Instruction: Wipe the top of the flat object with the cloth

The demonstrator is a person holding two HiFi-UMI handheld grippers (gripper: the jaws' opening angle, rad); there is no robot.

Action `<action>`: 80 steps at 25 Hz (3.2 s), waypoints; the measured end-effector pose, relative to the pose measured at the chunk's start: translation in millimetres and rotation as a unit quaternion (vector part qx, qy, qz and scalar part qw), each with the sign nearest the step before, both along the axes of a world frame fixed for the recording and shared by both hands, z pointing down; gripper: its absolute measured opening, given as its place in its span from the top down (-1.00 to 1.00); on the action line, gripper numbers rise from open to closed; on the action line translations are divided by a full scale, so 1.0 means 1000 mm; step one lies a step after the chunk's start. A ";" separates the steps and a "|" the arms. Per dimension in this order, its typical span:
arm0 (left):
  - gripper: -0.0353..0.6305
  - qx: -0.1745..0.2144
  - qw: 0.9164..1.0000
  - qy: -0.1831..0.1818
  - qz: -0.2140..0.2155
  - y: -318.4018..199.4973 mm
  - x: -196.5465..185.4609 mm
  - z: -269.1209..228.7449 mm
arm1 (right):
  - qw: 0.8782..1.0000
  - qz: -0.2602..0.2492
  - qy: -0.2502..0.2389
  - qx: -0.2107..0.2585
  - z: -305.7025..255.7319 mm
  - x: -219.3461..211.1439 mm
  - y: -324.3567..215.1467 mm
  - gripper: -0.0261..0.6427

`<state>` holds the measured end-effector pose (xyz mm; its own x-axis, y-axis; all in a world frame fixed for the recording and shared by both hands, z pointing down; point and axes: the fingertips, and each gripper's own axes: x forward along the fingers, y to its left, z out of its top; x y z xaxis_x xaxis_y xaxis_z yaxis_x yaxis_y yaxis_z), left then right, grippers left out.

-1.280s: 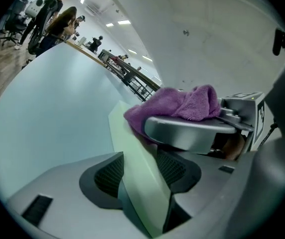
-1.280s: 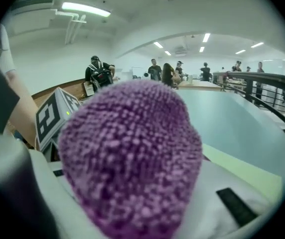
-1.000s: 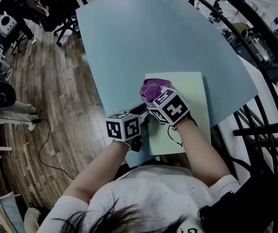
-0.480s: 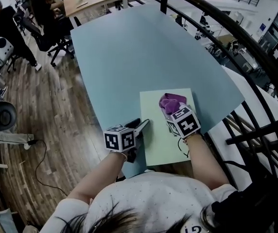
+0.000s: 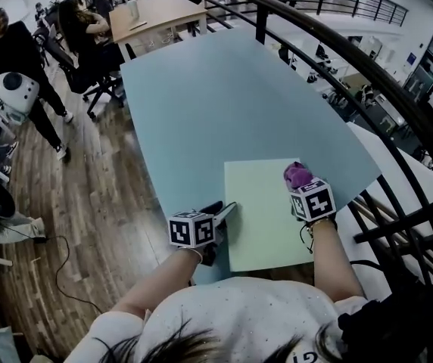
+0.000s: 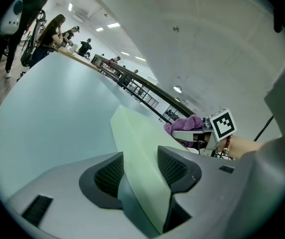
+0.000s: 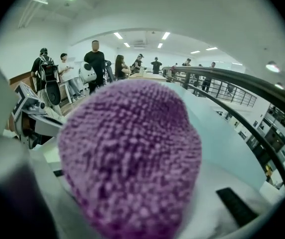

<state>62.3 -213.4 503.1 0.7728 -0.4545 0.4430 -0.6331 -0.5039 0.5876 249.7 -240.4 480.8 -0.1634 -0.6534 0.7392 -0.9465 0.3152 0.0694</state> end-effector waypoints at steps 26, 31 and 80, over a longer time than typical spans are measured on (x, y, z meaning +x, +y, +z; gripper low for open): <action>0.30 -0.015 1.000 0.017 -0.002 -0.006 -0.007 -0.002 | 0.985 -0.142 -0.084 -0.059 0.001 -0.144 0.019 0.81; 0.30 -0.009 1.000 0.015 0.001 -0.006 -0.002 -0.002 | 0.995 -0.087 -0.033 -0.036 0.001 -0.089 0.027 0.81; 0.42 -0.045 0.997 0.055 0.030 0.000 -0.004 -0.001 | 0.987 0.114 -0.106 -0.037 0.001 -0.053 0.090 0.81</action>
